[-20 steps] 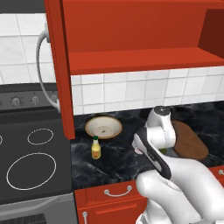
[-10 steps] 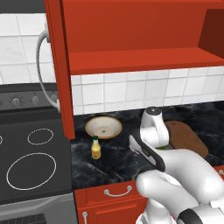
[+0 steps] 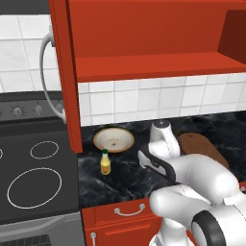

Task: Open the cabinet. Place the bowl and condiment on the counter. Then place the lime and garlic on the cutting board.

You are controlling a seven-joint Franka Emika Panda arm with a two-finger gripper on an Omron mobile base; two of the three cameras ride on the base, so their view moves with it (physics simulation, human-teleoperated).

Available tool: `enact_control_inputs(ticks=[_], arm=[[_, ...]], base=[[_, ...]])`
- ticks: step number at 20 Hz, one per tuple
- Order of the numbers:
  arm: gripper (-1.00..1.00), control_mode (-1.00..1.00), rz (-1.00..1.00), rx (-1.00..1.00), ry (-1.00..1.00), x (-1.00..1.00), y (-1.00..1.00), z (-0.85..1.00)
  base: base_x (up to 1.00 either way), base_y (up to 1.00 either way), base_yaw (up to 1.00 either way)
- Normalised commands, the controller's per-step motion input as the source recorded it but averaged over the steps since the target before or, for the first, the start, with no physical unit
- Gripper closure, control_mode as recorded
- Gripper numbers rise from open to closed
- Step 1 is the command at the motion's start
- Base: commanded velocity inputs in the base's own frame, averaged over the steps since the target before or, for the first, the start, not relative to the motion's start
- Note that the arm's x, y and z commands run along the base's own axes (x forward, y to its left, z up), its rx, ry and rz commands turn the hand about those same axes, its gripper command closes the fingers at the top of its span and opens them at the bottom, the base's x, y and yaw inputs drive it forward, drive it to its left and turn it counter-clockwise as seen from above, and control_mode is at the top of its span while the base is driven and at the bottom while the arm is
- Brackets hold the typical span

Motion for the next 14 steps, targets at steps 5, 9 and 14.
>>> enact_control_inputs(ticks=[5,9,14], arm=[[-1.0,-1.0,0.0,-0.02,0.0,0.15,0.0,-0.3],[-1.0,-1.0,0.01,-0.02,0.01,0.25,0.0,-0.18],[-1.0,-1.0,0.01,-0.02,0.0,0.13,0.0,-0.19]], base=[[0.0,0.0,0.0],[0.0,0.0,0.0],[0.0,0.0,0.0]])
